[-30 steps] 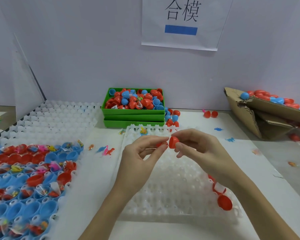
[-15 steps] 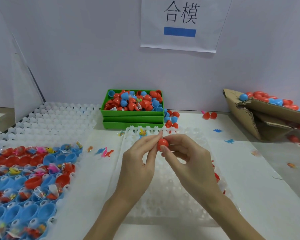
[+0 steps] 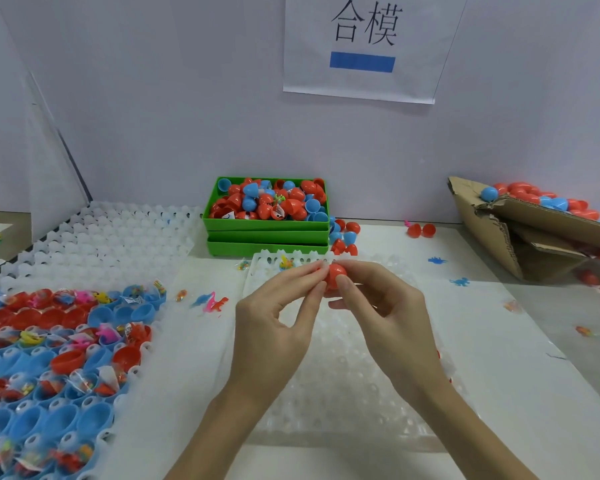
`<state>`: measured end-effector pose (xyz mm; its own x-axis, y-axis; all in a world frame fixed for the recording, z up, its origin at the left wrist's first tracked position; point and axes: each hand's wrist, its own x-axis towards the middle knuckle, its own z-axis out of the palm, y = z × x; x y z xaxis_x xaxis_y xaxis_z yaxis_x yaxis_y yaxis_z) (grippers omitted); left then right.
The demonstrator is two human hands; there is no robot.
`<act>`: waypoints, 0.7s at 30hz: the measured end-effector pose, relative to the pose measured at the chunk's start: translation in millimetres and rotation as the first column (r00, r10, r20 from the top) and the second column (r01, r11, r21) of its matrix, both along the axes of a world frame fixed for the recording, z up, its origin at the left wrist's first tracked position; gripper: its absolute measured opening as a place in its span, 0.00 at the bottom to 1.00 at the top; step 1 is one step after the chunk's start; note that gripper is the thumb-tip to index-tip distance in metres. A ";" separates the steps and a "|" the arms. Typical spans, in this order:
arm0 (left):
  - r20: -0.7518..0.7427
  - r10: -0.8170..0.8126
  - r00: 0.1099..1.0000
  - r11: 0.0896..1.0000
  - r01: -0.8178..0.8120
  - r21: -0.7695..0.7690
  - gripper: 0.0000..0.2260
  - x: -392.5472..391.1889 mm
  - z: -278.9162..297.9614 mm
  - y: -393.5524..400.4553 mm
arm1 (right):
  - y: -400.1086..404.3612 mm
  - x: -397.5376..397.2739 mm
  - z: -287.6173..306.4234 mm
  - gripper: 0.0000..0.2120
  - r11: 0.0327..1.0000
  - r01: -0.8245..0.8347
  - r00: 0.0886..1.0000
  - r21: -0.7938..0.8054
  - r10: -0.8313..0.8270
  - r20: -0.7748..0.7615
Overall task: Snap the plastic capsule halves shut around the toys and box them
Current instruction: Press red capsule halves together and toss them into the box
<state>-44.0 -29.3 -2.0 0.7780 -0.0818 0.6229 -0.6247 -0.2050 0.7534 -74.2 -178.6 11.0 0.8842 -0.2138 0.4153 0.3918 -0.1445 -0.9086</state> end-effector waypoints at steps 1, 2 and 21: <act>-0.011 0.011 1.000 1.000 -0.012 -0.022 0.14 -0.6 -0.2 -0.3 | -0.4 0.2 -0.1 0.12 1.000 -0.009 1.000 -0.007 0.008 -0.004; -0.046 0.004 0.999 0.998 -0.007 -0.068 0.14 -0.6 -0.1 0.2 | -0.5 0.3 -0.3 0.12 1.000 -0.017 1.000 -0.014 0.017 -0.005; -0.041 -0.096 0.995 0.995 0.097 0.015 0.15 4.0 8.8 11.4 | 1.8 -2.9 0.5 0.11 0.999 -0.034 0.997 0.018 0.036 -0.075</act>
